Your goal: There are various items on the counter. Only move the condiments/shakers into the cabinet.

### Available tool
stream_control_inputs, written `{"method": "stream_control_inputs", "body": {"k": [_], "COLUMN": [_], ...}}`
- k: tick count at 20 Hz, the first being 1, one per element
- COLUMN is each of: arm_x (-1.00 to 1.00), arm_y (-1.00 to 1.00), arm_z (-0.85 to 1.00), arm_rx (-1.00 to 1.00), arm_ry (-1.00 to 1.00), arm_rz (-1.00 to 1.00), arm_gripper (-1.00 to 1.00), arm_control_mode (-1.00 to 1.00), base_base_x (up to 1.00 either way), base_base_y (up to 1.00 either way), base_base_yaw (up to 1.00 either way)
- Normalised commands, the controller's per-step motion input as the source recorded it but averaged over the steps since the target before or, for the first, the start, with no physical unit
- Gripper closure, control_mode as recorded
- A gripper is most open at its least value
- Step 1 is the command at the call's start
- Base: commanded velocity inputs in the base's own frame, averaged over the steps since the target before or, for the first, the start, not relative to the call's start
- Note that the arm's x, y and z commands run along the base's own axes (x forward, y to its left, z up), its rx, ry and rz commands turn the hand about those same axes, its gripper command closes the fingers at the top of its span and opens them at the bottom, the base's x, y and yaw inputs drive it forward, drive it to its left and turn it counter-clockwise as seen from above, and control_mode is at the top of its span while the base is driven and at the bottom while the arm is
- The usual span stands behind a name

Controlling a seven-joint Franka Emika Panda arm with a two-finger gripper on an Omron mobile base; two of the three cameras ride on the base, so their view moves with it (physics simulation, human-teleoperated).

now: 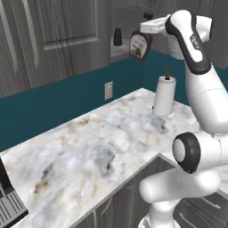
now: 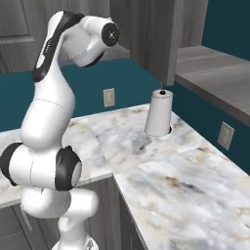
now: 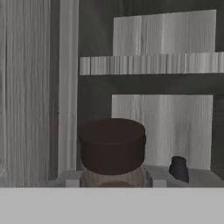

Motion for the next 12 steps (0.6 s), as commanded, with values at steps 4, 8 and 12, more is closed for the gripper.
{"method": "stream_control_inputs", "body": {"k": [4, 8, 12], "arm_x": [0.87, 0.73, 0.79], "arm_y": [0.14, 0.27, 0.25], "arm_z": [0.32, 0.36, 0.03], "arm_rx": [0.09, 0.08, -0.02], "arm_ry": [0.00, 0.02, 0.05], "arm_rz": [0.00, 0.00, 0.00], "arm_gripper": [1.00, 1.00, 1.00], "arm_control_mode": [-1.00, -1.00, -1.00], "base_base_x": [0.00, 0.00, 0.00], "base_base_y": [0.00, 0.00, 0.00], "base_base_yaw": [0.00, 0.00, 0.00]}}
